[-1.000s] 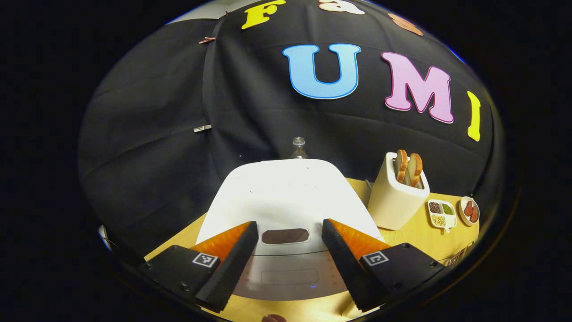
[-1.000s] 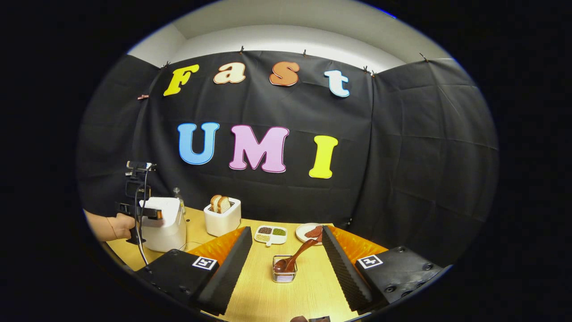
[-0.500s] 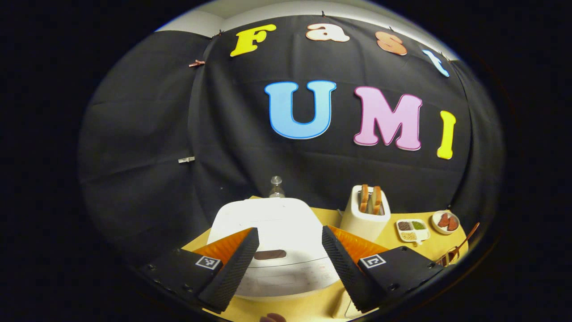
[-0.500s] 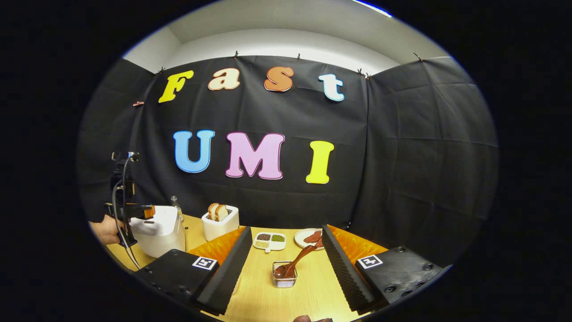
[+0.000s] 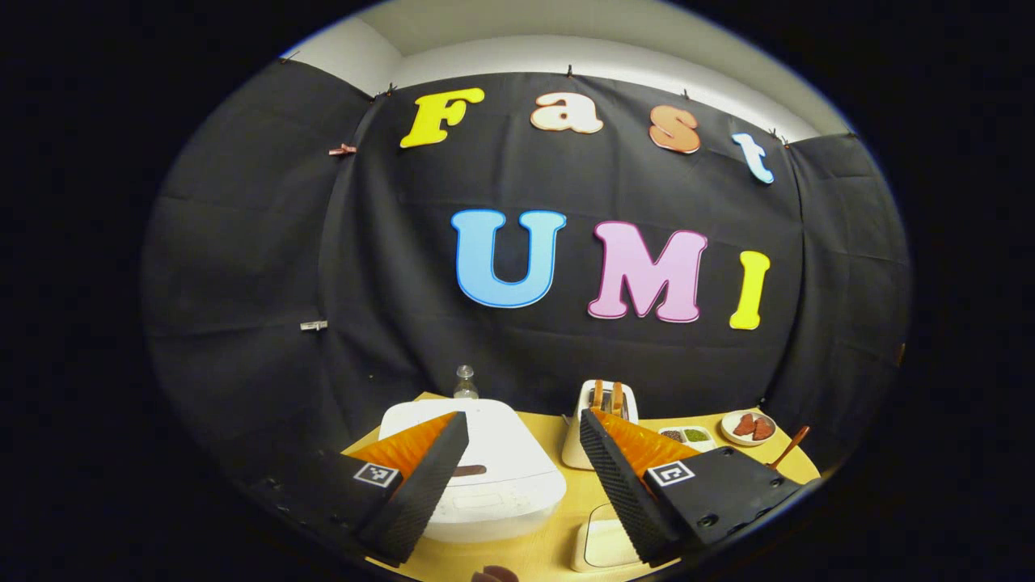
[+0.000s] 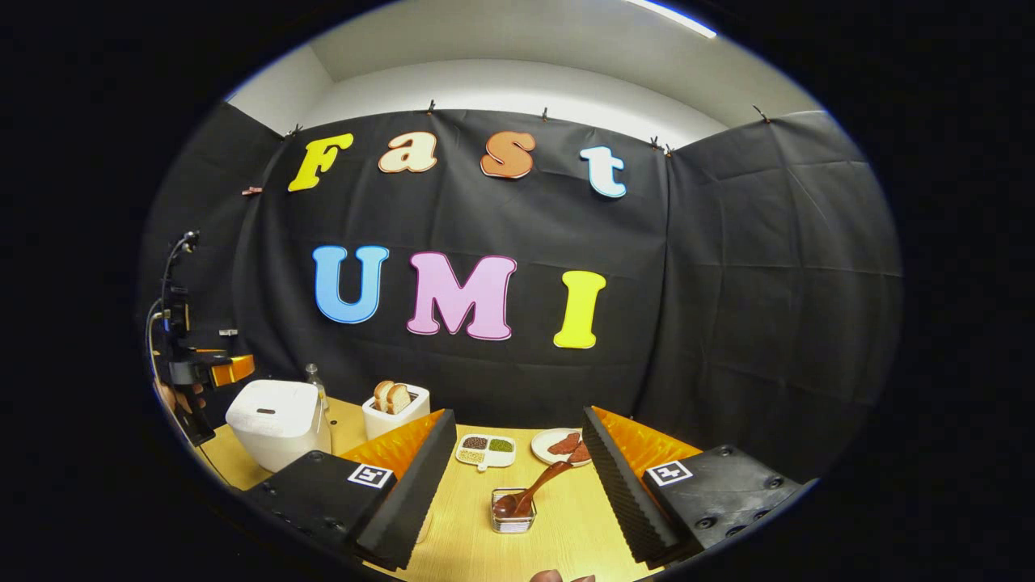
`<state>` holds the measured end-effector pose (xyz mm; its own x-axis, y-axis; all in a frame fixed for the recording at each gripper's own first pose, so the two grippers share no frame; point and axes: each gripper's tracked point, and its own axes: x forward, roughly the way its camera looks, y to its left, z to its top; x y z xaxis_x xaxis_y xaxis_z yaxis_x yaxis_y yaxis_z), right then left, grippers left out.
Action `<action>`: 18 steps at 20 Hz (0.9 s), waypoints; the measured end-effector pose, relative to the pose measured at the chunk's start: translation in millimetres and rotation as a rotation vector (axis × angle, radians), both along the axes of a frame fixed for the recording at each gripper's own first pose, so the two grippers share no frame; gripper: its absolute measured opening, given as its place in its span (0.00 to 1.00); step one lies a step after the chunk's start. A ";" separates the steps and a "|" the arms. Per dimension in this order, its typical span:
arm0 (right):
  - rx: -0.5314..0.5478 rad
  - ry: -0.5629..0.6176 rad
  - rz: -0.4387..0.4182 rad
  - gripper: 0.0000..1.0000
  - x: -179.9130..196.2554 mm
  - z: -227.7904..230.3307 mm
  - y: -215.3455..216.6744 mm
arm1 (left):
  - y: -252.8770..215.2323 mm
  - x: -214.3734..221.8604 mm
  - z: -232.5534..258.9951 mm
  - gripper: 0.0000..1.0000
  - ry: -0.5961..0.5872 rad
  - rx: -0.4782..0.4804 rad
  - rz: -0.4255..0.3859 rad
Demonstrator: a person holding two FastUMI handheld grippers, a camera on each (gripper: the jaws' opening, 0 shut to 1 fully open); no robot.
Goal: Close the left gripper, press the button to open the rice cooker; take a wooden spoon from the chopstick holder with the right hand, scoop a spoonful of rice and pour it into the rice cooker, then put the wooden spoon back into the chopstick holder.
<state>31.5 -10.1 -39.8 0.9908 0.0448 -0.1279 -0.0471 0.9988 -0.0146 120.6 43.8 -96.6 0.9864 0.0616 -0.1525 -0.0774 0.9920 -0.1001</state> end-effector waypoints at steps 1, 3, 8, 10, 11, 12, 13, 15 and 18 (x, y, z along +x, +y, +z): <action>0.002 -0.001 0.004 0.98 1.1 -0.1 2.0 | -2.9 -7.3 7.4 0.96 -0.013 0.008 -0.011; 0.007 0.000 0.016 0.98 0.3 -7.6 14.7 | -12.2 -20.5 22.9 0.96 -0.039 0.000 -0.041; 0.008 -0.013 0.037 0.98 4.0 0.0 27.5 | -26.4 -52.9 53.2 0.95 -0.089 0.025 -0.078; 0.021 -0.012 0.047 0.98 2.2 1.9 33.7 | -32.1 -64.0 62.6 0.95 -0.120 0.051 -0.095; 0.026 -0.011 0.051 0.98 1.5 1.8 35.4 | -34.9 -69.5 65.7 0.96 -0.131 0.069 -0.102; 0.029 -0.006 0.055 0.98 0.7 0.9 37.8 | -37.1 -75.0 66.3 0.96 -0.135 0.082 -0.105; 0.030 -0.004 0.059 0.98 -0.6 0.4 39.3 | -40.0 -80.0 66.7 0.96 -0.135 0.081 -0.112; 0.029 -0.008 0.066 0.98 -2.2 -0.2 43.0 | -45.4 -89.5 64.6 0.95 -0.129 0.064 -0.121; 0.037 -0.013 0.070 0.98 -3.8 3.2 46.9 | -43.1 -95.1 63.5 0.96 -0.125 0.071 -0.131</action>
